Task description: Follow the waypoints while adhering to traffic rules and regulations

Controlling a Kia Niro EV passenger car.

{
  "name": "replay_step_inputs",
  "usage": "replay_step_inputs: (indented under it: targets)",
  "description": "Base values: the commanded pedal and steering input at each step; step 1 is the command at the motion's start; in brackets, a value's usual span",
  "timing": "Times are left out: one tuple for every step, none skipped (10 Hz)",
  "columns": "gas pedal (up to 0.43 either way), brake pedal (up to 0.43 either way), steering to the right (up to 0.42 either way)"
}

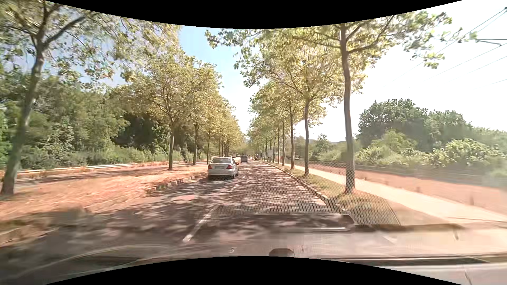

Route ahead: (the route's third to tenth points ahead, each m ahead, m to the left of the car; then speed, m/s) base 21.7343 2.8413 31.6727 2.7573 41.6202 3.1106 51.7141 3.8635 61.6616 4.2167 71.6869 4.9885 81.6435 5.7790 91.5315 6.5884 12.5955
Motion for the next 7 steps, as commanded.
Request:
replay_step_inputs:
  targets:
    - [0.079,0.000,0.003]
    - [0.079,0.000,0.003]
    - [0.079,0.000,0.003]
    - [0.079,0.000,0.003]
    - [0.079,0.000,0.003]
    - [0.079,0.000,0.003]
    - [0.079,0.000,0.003]
